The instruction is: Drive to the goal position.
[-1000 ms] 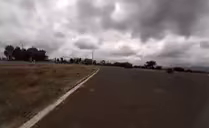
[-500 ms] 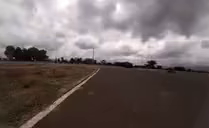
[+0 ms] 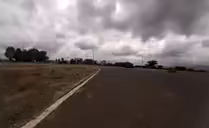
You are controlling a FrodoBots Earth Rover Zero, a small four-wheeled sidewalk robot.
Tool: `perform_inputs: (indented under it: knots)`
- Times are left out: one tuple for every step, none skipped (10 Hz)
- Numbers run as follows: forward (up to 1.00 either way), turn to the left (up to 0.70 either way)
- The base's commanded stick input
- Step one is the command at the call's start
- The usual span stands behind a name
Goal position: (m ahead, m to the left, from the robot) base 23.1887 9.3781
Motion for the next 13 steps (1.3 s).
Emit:
perform_inputs:
  knots:
    - [0.50,0.00]
    - [0.50,0.00]
    - [0.50,0.00]
    - [0.50,0.00]
    - [0.50,0.00]
    - [0.50,0.00]
    - [0.50,0.00]
    - [0.50,0.00]
    - [0.50,0.00]
    - [0.50,0.00]
    - [0.50,0.00]
    - [0.50,0.00]
    - [0.50,0.00]
